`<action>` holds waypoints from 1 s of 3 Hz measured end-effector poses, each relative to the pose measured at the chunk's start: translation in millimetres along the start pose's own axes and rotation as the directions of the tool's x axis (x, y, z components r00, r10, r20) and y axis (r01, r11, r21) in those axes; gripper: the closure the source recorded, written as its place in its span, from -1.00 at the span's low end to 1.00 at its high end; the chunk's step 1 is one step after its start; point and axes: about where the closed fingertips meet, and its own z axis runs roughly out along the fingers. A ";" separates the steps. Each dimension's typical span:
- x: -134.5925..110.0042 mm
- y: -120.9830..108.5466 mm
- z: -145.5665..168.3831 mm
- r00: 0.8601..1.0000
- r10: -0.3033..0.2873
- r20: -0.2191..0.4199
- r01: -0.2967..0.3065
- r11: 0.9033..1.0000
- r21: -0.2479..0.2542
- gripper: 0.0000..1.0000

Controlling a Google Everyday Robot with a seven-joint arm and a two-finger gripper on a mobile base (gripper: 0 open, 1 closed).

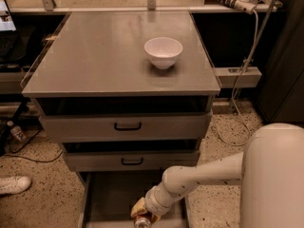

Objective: Place coke can into bottom drawer

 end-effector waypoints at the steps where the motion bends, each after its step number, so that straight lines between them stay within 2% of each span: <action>1: -5.8 -17.5 28.5 0.998 0.057 -0.010 -0.057 0.997 -0.047 1.00; 2: -2.6 -20.1 34.3 0.998 0.063 -0.021 -0.064 0.997 -0.047 1.00; 3: -9.2 -17.6 56.0 0.997 0.066 -0.035 -0.068 0.995 -0.076 1.00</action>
Offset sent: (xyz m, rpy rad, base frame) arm -0.0025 0.0002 -0.0286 0.0319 0.0280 -0.0465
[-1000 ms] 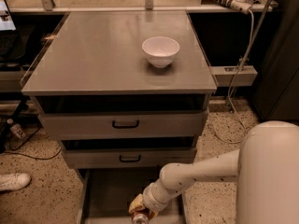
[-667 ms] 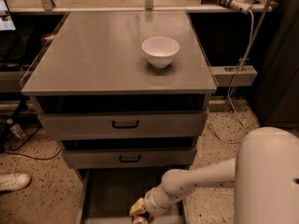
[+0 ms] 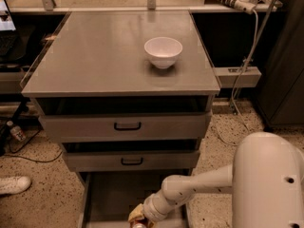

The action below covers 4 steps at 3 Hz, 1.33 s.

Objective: Place coke can into bottom drawer

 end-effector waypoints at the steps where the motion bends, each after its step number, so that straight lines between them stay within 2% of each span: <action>1: -19.7 6.8 18.8 1.000 -0.013 0.027 0.014 0.999 -0.038 1.00; 2: -40.9 18.0 28.6 0.998 -0.038 0.050 0.041 0.997 -0.064 1.00; 4: -71.1 20.5 53.6 0.997 -0.038 0.064 0.045 0.992 -0.117 1.00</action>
Offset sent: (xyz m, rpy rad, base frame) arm 0.0693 0.0376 -0.0332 0.0787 -0.1221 -0.0221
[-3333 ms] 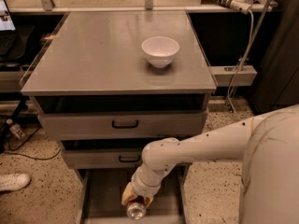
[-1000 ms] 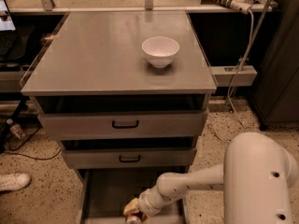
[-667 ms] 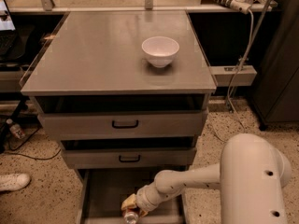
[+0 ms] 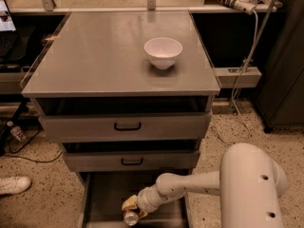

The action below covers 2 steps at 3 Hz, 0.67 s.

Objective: Place coke can into bottom drawer

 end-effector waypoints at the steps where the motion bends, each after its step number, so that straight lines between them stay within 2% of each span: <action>1: -13.9 -5.2 14.8 1.000 0.005 0.001 -0.005 1.000 -0.026 1.00; 2: -23.8 -16.3 29.2 1.000 0.029 -0.006 -0.029 0.999 -0.038 1.00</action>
Offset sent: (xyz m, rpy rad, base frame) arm 0.0257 0.0027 -0.0606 0.0477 0.0373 -0.0514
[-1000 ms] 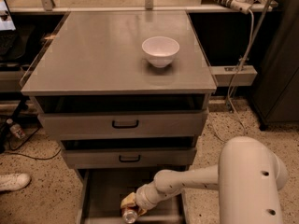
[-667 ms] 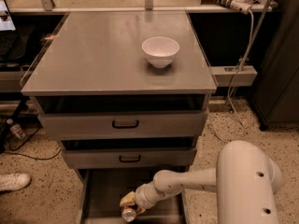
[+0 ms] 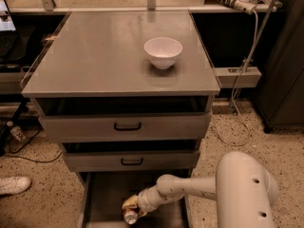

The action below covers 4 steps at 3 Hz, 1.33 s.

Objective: Place coke can into bottom drawer

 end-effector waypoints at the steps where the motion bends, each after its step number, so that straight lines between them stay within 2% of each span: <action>1: -6.6 -13.2 12.9 1.000 0.017 -0.011 -0.017 1.000 -0.026 1.00; 3: -10.7 -33.7 34.2 0.999 0.030 -0.030 -0.032 0.996 -0.078 1.00; 4: -12.5 -35.8 40.4 0.999 0.031 -0.044 -0.035 0.995 -0.091 1.00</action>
Offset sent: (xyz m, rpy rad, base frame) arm -0.0007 -0.0045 -0.0571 0.0931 0.0346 -0.0384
